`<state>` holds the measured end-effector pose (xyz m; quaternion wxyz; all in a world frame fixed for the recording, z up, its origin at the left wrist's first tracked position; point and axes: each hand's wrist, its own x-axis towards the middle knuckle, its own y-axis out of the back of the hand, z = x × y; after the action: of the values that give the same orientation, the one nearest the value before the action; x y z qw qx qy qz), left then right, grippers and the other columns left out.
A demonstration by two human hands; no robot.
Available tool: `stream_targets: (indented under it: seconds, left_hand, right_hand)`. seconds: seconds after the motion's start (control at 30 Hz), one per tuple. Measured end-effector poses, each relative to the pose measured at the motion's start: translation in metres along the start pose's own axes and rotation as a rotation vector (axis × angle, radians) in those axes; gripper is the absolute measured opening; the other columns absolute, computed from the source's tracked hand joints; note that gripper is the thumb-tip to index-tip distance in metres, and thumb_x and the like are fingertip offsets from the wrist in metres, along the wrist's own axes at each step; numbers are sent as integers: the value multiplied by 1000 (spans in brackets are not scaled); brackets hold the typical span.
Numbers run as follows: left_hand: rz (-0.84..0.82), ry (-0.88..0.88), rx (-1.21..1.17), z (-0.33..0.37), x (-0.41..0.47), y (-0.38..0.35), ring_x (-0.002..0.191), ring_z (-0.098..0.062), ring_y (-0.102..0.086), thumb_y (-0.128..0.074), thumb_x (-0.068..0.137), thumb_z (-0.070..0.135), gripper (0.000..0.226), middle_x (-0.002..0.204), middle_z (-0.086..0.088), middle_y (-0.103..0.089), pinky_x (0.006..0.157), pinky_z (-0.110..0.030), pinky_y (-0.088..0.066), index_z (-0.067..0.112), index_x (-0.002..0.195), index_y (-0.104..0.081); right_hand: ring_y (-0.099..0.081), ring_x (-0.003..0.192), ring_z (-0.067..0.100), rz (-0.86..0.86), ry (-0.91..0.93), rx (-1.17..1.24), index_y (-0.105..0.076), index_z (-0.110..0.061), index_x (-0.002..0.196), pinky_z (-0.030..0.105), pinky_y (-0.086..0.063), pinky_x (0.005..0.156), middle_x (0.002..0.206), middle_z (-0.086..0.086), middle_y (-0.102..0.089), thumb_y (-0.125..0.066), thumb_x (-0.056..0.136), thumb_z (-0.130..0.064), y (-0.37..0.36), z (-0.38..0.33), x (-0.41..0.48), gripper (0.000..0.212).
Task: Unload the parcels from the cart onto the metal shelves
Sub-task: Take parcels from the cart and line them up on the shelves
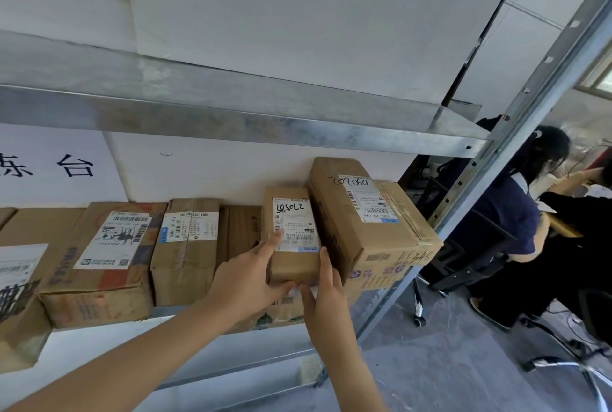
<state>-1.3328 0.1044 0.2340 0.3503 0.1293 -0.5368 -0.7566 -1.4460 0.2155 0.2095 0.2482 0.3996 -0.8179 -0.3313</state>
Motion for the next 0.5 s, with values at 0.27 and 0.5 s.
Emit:
stream_targets:
  seconds: [0.27, 0.5]
  left_hand:
    - [63, 28, 36, 5, 14, -10, 104, -11, -61, -50, 81, 67, 90, 138, 9, -48, 66, -23, -47, 31, 151, -5]
    - [-4, 35, 10, -6, 25, -14, 133, -25, -39, -47, 82, 67, 93, 153, 1, -25, 93, -38, -48, 36, 148, 10]
  right_hand:
    - [-60, 108, 41, 334, 245, -161, -66, -3, 102, 41, -47, 90, 123, 20, -60, -74, 65, 15, -2, -10, 4, 41]
    - [-45, 129, 35, 274, 326, -119, -66, -5, 106, 37, -36, 101, 136, 13, -54, -63, 84, 0, 2, -15, 2, 22]
